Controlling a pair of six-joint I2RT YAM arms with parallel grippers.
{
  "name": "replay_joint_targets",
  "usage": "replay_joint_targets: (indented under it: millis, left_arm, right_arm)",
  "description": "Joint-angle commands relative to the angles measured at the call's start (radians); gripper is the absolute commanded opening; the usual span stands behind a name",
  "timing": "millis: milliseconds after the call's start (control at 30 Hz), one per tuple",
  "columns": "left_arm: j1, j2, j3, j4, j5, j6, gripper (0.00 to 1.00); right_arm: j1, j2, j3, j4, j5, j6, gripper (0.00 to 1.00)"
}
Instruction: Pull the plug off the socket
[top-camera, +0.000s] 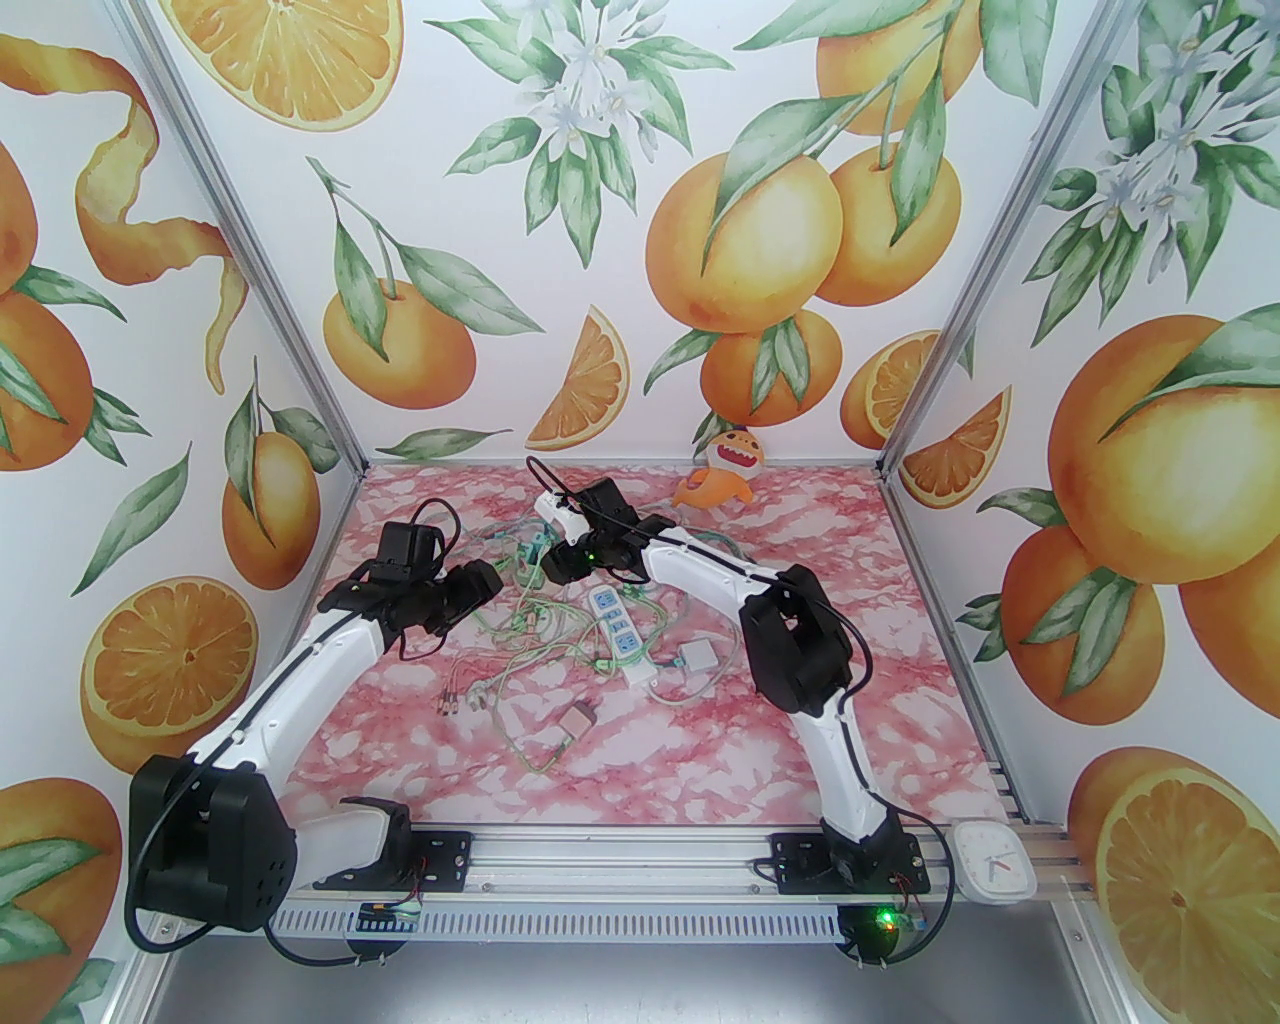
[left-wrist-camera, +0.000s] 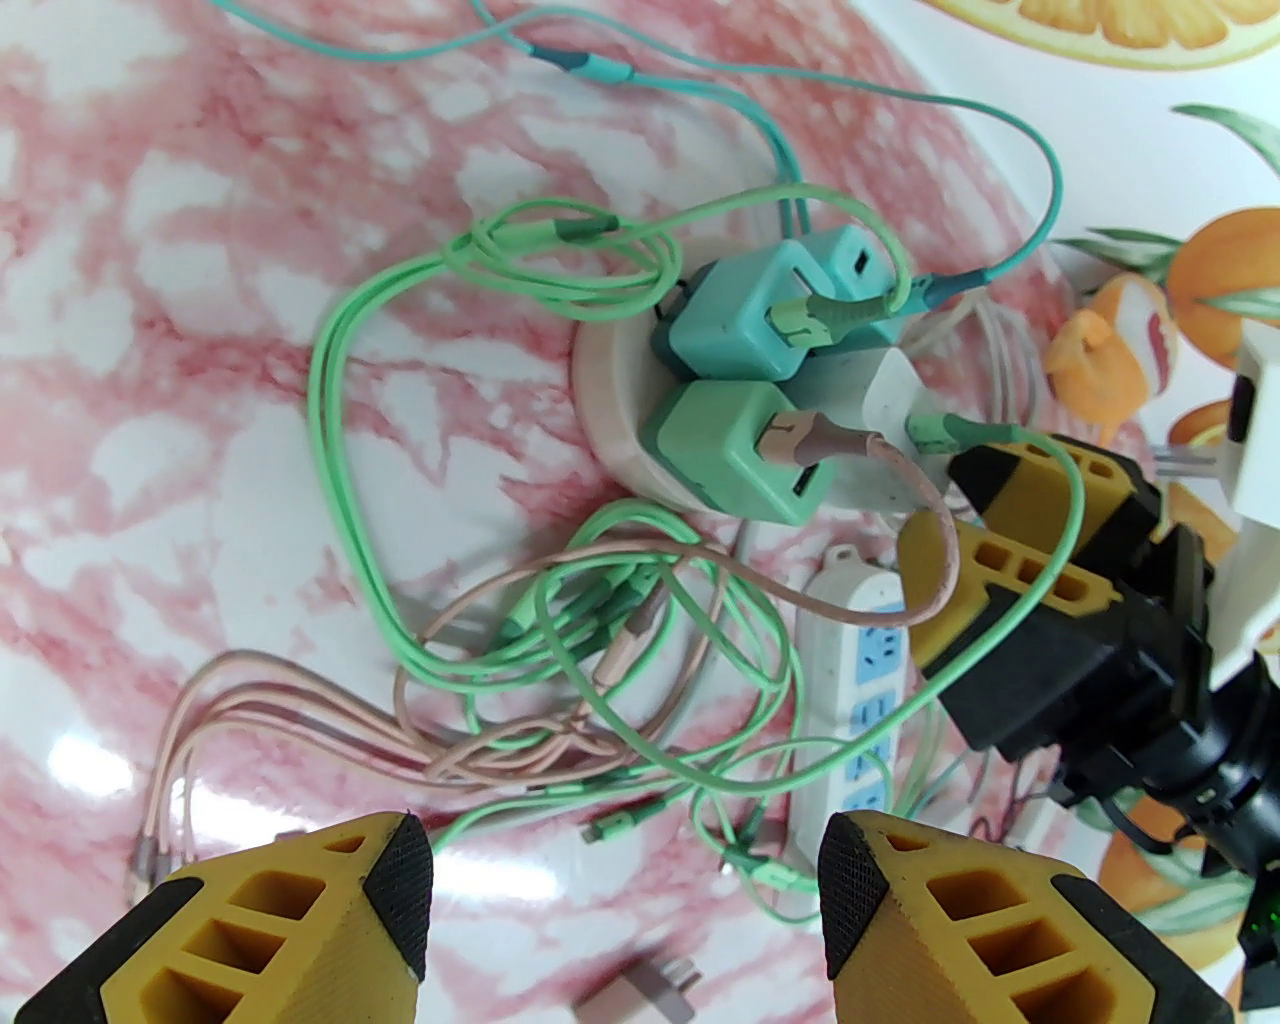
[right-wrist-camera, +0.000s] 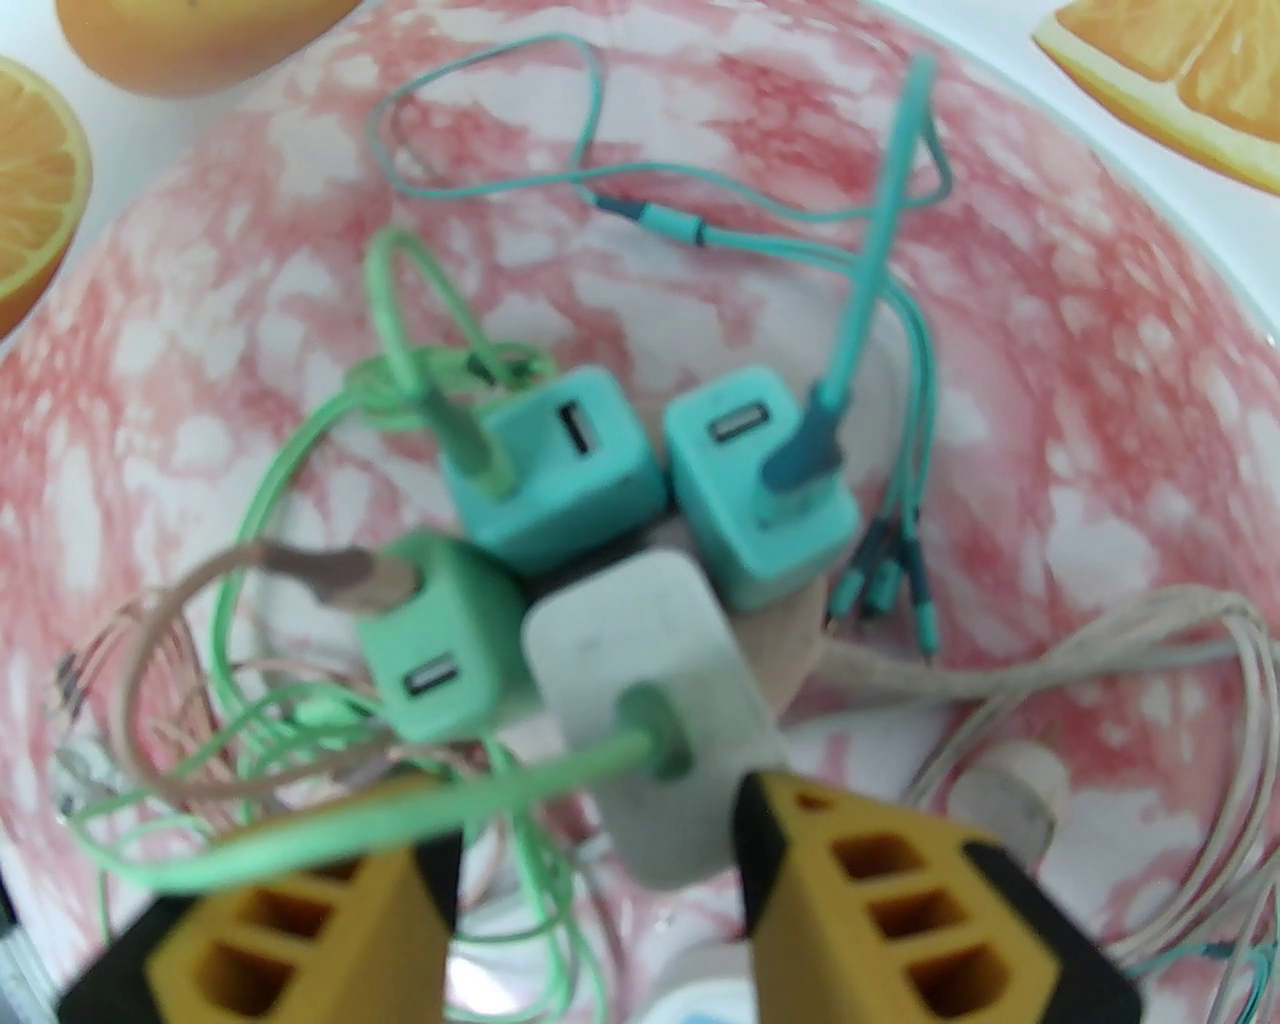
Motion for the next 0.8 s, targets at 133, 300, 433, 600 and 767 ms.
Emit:
replay_joint_targets:
  millis: [133,300,433,600,767]
  left_arm:
    - [-0.005,-0.075,-0.028,-0.039,-0.025,-0.013,0.68]
    - [-0.005,-0.073,-0.031,-0.045,-0.022,-0.018,0.67]
    - [-0.005,-0.079,-0.035,-0.043,-0.028,-0.018,0.67]
    - [-0.007,-0.07,-0.039,-0.031,-0.023,-0.021,0.67]
    - [-0.007,-0.068,-0.037,-0.032,-0.024,-0.018,0.67]
  right_arm:
    - [0.004,0.093,0.068,-0.041,0.044,-0.048,0.53]
    - [-0.001,0.116,0.084,-0.056,0.086,-0.035,0.54]
    - [-0.005,0.095,0.065,-0.043,0.164,-0.007,0.59]
    - [-0.01,0.042,-0.005,0.041,0.179,-0.024,0.61]
    - [-0.023,0.023,-0.002,0.057,0.14,-0.009,0.62]
